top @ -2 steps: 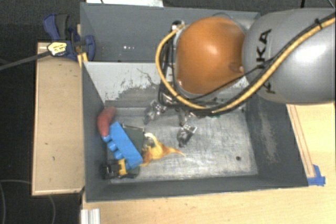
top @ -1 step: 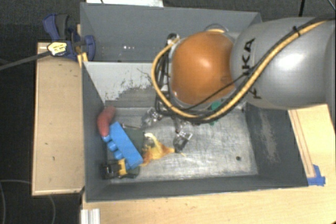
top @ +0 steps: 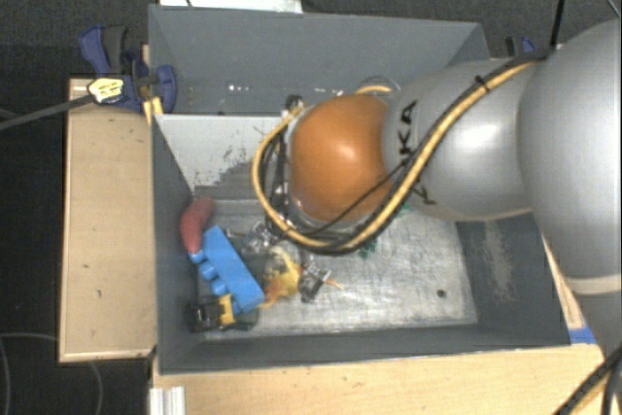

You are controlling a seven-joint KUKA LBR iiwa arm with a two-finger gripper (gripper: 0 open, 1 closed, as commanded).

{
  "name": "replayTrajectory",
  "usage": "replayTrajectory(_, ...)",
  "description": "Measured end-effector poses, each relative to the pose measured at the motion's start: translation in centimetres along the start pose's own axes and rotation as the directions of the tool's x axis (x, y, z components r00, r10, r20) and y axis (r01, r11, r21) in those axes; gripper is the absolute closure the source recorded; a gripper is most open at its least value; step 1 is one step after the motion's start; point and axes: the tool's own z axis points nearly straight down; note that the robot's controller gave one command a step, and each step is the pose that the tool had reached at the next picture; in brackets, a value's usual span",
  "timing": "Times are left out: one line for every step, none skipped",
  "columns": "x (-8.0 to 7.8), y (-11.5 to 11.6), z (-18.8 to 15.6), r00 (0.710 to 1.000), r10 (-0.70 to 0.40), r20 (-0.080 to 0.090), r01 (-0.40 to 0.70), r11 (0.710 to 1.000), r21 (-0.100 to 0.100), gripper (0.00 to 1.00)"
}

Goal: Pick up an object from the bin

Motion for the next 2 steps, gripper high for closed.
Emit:
replayTrajectory(-0.96, -3.27, 2.26, 0.993, -0.118, 0.027, 0.117, 0.993, 0.015, 1.0)
replayTrajectory(-0.96, -3.28, 2.26, 0.993, -0.117, 0.026, 0.116, 0.993, 0.015, 1.0)
